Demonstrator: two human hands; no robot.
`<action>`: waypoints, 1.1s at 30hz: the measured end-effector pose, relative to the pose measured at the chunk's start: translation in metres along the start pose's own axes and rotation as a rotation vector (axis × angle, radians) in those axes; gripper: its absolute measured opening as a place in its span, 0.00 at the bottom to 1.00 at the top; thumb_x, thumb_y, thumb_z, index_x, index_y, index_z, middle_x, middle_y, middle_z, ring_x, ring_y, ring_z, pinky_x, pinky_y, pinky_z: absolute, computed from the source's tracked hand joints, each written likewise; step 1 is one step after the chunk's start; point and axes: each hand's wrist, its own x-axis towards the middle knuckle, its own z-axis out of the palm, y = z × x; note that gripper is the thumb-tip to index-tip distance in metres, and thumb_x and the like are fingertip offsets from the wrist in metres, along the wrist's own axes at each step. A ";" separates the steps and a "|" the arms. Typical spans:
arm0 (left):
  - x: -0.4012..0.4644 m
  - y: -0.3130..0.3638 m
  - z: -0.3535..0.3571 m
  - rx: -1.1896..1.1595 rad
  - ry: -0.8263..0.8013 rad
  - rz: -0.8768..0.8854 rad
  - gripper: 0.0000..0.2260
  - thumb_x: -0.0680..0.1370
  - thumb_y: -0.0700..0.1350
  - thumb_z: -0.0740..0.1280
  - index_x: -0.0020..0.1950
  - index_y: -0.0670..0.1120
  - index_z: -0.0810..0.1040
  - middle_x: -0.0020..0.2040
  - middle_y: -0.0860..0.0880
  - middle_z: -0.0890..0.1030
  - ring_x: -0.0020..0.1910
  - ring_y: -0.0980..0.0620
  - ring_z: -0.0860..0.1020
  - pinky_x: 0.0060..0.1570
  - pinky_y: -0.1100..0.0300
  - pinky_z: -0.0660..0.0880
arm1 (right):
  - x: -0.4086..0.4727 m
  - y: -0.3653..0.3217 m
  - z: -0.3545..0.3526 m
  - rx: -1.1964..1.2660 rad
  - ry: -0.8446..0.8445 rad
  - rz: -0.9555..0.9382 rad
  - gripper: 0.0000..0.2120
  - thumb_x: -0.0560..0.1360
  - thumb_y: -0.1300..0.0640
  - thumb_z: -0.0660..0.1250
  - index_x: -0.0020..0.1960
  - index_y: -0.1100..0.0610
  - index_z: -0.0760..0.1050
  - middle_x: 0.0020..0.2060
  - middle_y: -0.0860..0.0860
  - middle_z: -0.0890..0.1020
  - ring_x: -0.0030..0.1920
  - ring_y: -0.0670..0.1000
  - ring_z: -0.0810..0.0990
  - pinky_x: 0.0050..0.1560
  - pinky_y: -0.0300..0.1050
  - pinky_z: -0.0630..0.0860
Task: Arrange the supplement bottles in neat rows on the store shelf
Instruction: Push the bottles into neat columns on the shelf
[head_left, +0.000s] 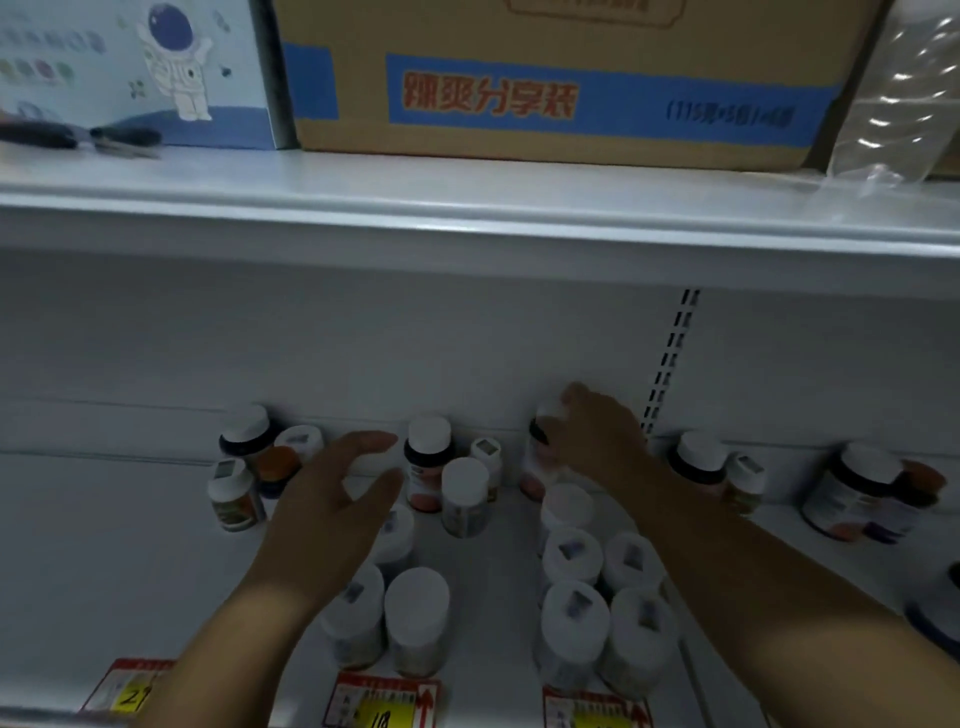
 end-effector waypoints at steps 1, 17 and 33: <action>-0.001 0.007 0.003 -0.015 0.015 0.017 0.12 0.74 0.46 0.67 0.47 0.65 0.72 0.49 0.61 0.77 0.41 0.71 0.77 0.38 0.68 0.70 | -0.002 -0.001 -0.016 0.094 0.105 0.007 0.21 0.70 0.43 0.63 0.56 0.56 0.70 0.49 0.56 0.80 0.46 0.57 0.78 0.45 0.46 0.74; -0.059 0.028 0.020 -0.021 0.044 0.033 0.30 0.63 0.45 0.76 0.58 0.66 0.67 0.51 0.63 0.79 0.48 0.67 0.78 0.42 0.73 0.74 | -0.087 -0.072 -0.053 0.917 -0.317 -0.311 0.17 0.58 0.38 0.72 0.39 0.49 0.79 0.37 0.57 0.82 0.38 0.54 0.84 0.44 0.56 0.83; -0.031 -0.163 -0.171 0.043 0.037 -0.196 0.22 0.58 0.51 0.74 0.46 0.65 0.68 0.40 0.60 0.80 0.37 0.64 0.79 0.32 0.71 0.73 | -0.116 -0.277 0.090 0.506 -0.236 -0.443 0.15 0.69 0.42 0.67 0.53 0.48 0.78 0.47 0.44 0.81 0.46 0.42 0.79 0.44 0.35 0.71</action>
